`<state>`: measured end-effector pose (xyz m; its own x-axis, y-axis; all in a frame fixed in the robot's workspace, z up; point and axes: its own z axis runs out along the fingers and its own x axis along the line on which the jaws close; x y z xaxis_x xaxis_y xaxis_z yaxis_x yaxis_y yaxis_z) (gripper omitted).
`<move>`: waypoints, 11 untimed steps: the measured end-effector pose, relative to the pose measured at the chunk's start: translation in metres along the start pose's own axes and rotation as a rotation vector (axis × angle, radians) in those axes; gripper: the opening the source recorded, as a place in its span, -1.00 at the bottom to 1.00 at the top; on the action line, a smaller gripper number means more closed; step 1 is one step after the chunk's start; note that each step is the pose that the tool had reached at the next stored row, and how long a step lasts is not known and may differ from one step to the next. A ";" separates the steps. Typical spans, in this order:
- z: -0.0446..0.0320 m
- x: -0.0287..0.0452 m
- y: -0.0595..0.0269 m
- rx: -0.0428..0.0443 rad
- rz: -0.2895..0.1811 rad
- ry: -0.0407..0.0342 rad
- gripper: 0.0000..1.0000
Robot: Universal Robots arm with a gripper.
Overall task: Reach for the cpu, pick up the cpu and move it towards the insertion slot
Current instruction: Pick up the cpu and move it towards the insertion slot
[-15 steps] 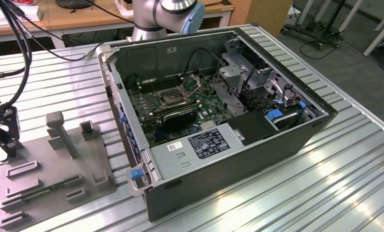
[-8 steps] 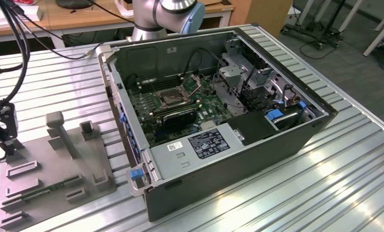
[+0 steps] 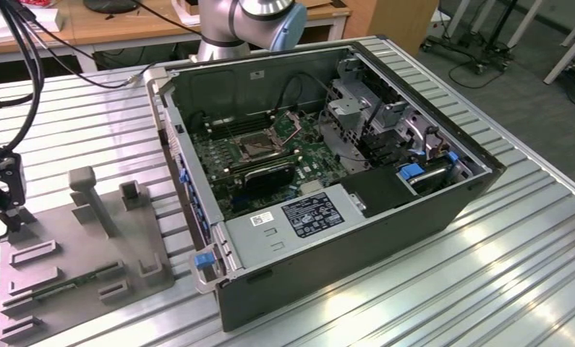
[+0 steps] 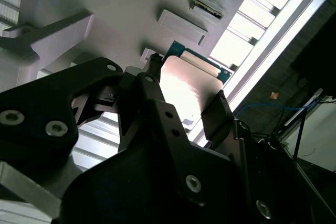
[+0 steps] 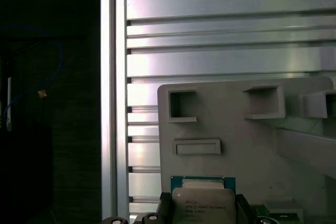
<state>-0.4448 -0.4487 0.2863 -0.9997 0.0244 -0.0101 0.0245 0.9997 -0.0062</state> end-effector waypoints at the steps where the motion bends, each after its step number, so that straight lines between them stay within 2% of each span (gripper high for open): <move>1: -0.0001 0.0000 0.0000 0.0000 0.000 0.0001 0.09; 5: -0.0006 0.0000 0.0000 0.0002 0.000 0.0003 0.09; 11: -0.0093 -0.0001 -0.0001 0.0001 0.000 0.0001 0.09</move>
<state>-0.4448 -0.4487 0.2956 -0.9997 0.0244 -0.0100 0.0245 0.9997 -0.0062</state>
